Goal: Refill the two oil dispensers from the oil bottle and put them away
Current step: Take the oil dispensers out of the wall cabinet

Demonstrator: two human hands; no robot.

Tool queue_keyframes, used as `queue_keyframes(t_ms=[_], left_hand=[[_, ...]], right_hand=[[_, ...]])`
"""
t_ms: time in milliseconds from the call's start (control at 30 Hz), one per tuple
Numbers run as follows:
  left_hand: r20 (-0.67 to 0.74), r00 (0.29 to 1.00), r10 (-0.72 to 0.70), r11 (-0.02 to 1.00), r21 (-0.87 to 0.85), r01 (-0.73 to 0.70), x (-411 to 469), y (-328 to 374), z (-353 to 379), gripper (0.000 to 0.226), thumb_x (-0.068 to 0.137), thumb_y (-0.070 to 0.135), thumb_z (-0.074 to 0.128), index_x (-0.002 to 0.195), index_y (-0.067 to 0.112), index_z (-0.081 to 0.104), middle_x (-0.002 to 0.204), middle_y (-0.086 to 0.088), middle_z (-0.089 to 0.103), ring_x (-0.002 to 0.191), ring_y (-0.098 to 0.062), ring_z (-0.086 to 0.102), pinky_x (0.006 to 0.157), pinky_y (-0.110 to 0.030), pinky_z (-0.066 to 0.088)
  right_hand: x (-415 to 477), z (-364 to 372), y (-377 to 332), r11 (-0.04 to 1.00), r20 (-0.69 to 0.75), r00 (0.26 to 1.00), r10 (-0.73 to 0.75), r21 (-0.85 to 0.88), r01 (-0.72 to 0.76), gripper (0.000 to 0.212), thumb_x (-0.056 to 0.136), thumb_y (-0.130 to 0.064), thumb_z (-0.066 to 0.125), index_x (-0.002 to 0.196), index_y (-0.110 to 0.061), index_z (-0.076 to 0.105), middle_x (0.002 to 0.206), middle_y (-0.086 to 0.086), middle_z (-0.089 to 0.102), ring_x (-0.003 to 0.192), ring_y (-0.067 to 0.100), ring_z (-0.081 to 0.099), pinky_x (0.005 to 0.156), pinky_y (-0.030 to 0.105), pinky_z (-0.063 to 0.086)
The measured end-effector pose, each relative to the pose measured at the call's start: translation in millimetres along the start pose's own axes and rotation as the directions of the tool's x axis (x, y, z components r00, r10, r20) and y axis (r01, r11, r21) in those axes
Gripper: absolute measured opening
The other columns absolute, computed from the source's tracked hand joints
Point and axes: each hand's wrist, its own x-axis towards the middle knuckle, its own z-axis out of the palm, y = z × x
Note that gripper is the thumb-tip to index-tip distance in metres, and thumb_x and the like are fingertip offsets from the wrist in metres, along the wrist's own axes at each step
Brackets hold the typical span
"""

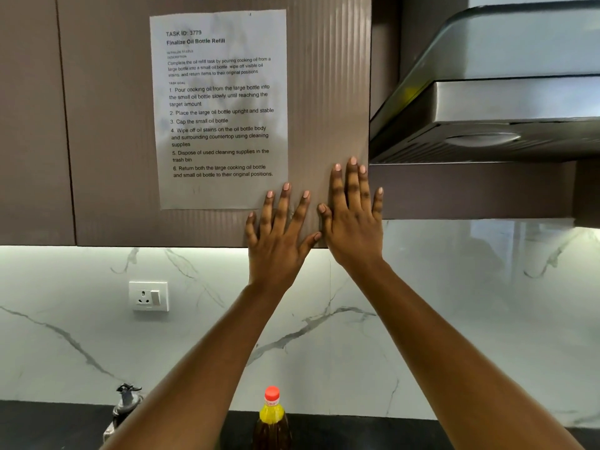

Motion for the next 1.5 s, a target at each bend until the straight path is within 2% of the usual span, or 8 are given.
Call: queue_keyframes(t_ms=[333, 500, 567, 667, 833, 1000, 1167, 1500], left_hand=[[-0.132, 0.959, -0.252, 0.922, -0.335, 0.196, -78.8, -64.7, -55.3, 0.048, 0.094, 0.035, 0.048, 0.138, 0.018, 0.045, 0.147, -0.008, 0.044, 0.134, -0.027, 0.040, 0.103, -0.047, 0.035], [0.176, 0.929, -0.326, 0.866, -0.339, 0.368, -261.7, -98.9, -64.1, 0.037, 0.091, 0.038, 0.044, 0.118, 0.019, 0.062, 0.120, -0.002, 0.065, 0.111, -0.023, 0.059, 0.091, -0.039, 0.046], [0.515, 0.775, -0.366, 0.831, -0.194, 0.521, -348.0, -104.6, -57.8, 0.038, 0.087, 0.044, 0.044, 0.111, 0.023, 0.065, 0.114, 0.003, 0.066, 0.103, -0.021, 0.063, 0.085, -0.035, 0.048], [0.815, 0.389, -0.429, 0.827, 0.182, 0.531, -452.0, -114.7, -52.2, 0.037, 0.089, 0.046, 0.054, 0.123, 0.030, 0.058, 0.131, 0.004, 0.055, 0.120, -0.021, 0.052, 0.092, -0.038, 0.044], [0.907, 0.200, -0.370, 0.885, 0.279, 0.372, -530.5, -135.4, -57.5, 0.074, 0.083, 0.070, 0.021, 0.142, 0.032, 0.042, 0.150, 0.002, 0.038, 0.141, -0.020, 0.031, 0.105, -0.042, 0.036], [0.930, 0.248, -0.271, 0.925, 0.181, 0.335, -558.9, -152.2, -49.0, 0.086, 0.082, 0.078, -0.004, 0.147, 0.035, 0.033, 0.156, 0.002, 0.031, 0.145, -0.022, 0.024, 0.111, -0.050, 0.025], [0.933, 0.255, -0.255, 0.919, 0.152, 0.362, -561.9, -155.3, -44.6, 0.076, 0.086, 0.075, 0.004, 0.147, 0.039, 0.030, 0.156, 0.005, 0.028, 0.146, -0.018, 0.019, 0.112, -0.048, 0.020], [0.953, 0.216, -0.213, 0.938, 0.138, 0.318, -562.2, -157.6, -43.2, 0.065, 0.090, 0.064, 0.015, 0.149, 0.039, 0.023, 0.159, 0.006, 0.019, 0.148, -0.015, 0.008, 0.115, -0.045, 0.014]], right_hand=[[-96.5, -19.9, -46.0, 0.937, -0.121, 0.972, -0.200, 0.265, 0.226, 0.057, 0.092, -0.030, 0.044, 0.146, -0.016, 0.028, 0.154, 0.010, 0.024, 0.143, 0.026, 0.016, 0.116, 0.048, 0.006], [-265.1, 15.0, -79.3, 0.856, 0.235, 0.943, -0.235, 0.510, 0.086, 0.041, 0.084, -0.034, 0.043, 0.124, -0.026, 0.049, 0.137, -0.001, 0.048, 0.131, 0.018, 0.039, 0.112, 0.043, 0.021], [-339.3, 29.6, -97.7, 0.829, 0.506, 0.825, -0.252, 0.553, -0.086, 0.038, 0.079, -0.033, 0.052, 0.116, -0.026, 0.057, 0.124, -0.004, 0.057, 0.119, 0.017, 0.052, 0.106, 0.041, 0.038], [-430.4, 45.2, -119.5, 0.845, 0.791, 0.511, -0.336, 0.493, -0.208, 0.045, 0.083, -0.032, 0.055, 0.126, -0.021, 0.053, 0.130, -0.001, 0.052, 0.124, 0.019, 0.047, 0.108, 0.037, 0.036], [-511.8, 59.1, -135.7, 0.913, 0.917, 0.229, -0.326, 0.369, -0.176, 0.056, 0.092, -0.039, 0.045, 0.142, -0.017, 0.037, 0.151, 0.008, 0.030, 0.141, 0.025, 0.025, 0.114, 0.044, 0.020], [-541.5, 67.2, -151.8, 0.938, 0.938, 0.236, -0.254, 0.298, -0.176, 0.057, 0.081, -0.048, 0.037, 0.123, -0.020, 0.062, 0.131, 0.005, 0.058, 0.122, 0.021, 0.054, 0.096, 0.048, 0.043], [-551.3, 69.0, -152.2, 0.940, 0.906, 0.334, -0.259, 0.316, -0.127, 0.057, 0.089, -0.047, 0.038, 0.136, -0.016, 0.049, 0.142, 0.008, 0.047, 0.133, 0.022, 0.043, 0.105, 0.051, 0.035], [-559.6, 73.8, -158.9, 0.956, 0.912, 0.345, -0.222, 0.273, -0.106, 0.061, 0.094, -0.047, 0.031, 0.146, -0.015, 0.031, 0.153, 0.007, 0.030, 0.142, 0.022, 0.026, 0.112, 0.051, 0.021]])
